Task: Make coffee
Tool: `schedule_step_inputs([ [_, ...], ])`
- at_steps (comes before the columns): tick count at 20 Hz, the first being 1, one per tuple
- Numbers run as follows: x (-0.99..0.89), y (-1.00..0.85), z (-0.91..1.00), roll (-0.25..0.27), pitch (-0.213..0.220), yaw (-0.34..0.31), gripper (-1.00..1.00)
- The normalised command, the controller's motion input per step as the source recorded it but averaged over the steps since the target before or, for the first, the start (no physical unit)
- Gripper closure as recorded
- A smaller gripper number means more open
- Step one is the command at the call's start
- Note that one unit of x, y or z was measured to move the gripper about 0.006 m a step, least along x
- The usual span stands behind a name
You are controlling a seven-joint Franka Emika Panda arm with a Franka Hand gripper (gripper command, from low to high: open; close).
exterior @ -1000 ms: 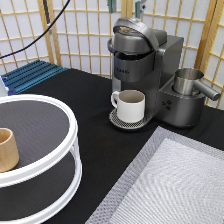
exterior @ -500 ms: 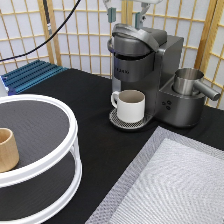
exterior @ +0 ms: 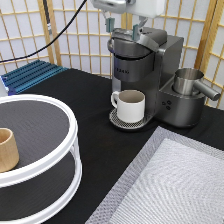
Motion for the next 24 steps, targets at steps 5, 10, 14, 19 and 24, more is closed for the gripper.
schedule_step_inputs([
  [5,0.42,0.34,-0.32,-0.185,0.094,0.0,-1.0],
  [10,0.48,0.39,-0.4,-0.176,0.105,0.0,-1.0],
  [14,0.4,0.49,-0.38,-0.141,0.121,0.022,-1.0],
  [19,0.25,0.08,-0.36,-0.019,0.127,0.086,-1.0],
  [24,0.28,-0.01,-0.35,0.009,0.144,0.095,-1.0],
])
